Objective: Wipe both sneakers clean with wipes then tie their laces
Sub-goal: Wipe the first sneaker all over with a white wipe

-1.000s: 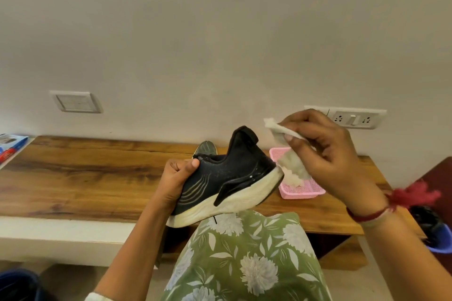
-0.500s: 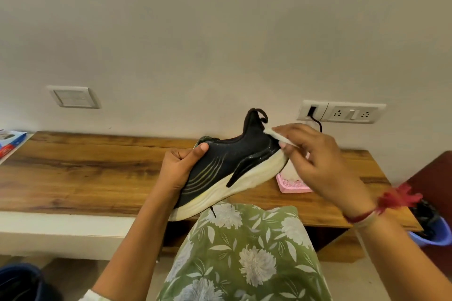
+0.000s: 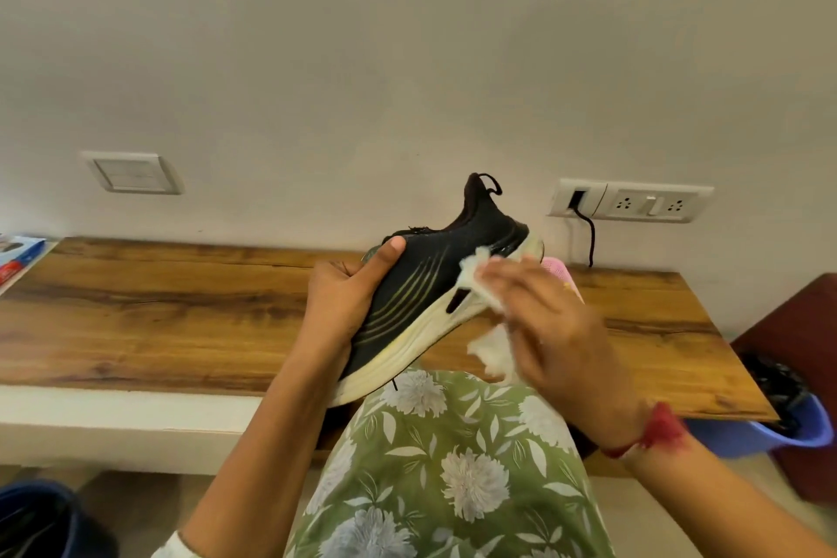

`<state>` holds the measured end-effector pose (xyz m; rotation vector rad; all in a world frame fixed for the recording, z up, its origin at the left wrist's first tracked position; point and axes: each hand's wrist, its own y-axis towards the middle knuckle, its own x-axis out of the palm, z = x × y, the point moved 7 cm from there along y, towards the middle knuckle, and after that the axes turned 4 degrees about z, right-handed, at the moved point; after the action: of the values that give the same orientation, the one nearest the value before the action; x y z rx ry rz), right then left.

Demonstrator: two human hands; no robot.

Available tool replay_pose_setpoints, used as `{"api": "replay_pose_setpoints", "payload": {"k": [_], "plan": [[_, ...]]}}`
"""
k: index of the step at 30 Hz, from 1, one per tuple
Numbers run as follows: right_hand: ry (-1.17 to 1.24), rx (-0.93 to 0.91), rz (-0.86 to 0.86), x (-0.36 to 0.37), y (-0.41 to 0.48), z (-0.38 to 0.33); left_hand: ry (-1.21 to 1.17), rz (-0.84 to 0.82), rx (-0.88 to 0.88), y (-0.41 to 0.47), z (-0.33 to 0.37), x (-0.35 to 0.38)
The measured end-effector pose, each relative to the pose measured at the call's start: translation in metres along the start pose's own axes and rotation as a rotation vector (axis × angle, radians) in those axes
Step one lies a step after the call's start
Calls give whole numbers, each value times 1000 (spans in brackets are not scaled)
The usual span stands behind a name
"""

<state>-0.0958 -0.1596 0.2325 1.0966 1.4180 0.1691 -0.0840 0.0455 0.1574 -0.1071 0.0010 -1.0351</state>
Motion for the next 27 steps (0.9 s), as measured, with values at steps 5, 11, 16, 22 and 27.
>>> {"api": "replay_pose_setpoints", "payload": {"k": [5,11,16,22,27], "plan": [[4,342,181,-13,16,25,-7,-17,-65,-10,-1,11],[56,116,-197,51,-4,-29,-101,22,-161,-22,-14,15],[599,518,94,19,13,21,-99,-10,-287,-22,-19,18],[200,389,5,21,13,9,-153,-45,-325,-21,-15,22],[33,178,-185,50,0,-35,-187,-22,-310,-21,-20,24]]}}
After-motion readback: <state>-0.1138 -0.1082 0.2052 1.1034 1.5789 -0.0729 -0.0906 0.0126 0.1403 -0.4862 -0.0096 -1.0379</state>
